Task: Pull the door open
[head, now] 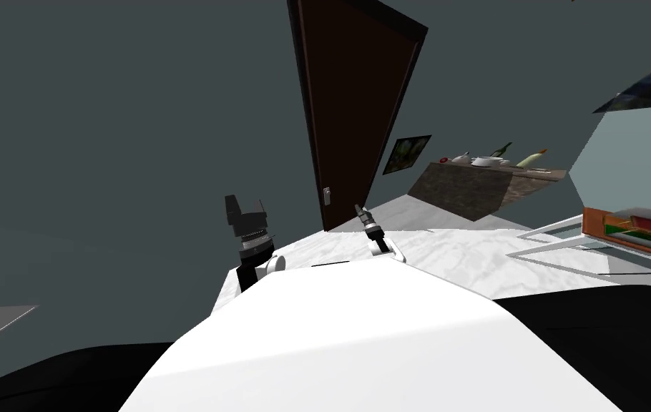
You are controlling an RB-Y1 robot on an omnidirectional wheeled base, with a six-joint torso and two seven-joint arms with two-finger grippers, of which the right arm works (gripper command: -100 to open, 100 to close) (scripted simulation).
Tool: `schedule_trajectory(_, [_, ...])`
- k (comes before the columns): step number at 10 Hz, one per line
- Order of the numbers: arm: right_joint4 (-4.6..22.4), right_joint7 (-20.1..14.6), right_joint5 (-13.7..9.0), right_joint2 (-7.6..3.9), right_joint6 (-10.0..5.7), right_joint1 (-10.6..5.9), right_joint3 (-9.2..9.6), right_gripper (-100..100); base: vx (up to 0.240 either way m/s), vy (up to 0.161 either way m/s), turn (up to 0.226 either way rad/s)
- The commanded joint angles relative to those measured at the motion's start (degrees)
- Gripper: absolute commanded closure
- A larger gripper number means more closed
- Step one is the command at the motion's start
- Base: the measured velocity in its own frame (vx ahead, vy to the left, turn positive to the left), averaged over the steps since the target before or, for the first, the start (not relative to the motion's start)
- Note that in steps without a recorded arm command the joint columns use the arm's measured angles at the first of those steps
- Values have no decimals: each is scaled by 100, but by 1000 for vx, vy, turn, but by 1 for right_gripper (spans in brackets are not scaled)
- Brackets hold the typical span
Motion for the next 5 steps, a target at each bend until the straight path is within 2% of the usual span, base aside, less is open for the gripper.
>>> schedule_trajectory(1, [242, 225, 103, -24, -10, -132, 2, -100, 104, 48, 73])
schedule_trajectory(5, [791, 709, 339, -112, -24, -446, 1, -100, 104, 40, 71])
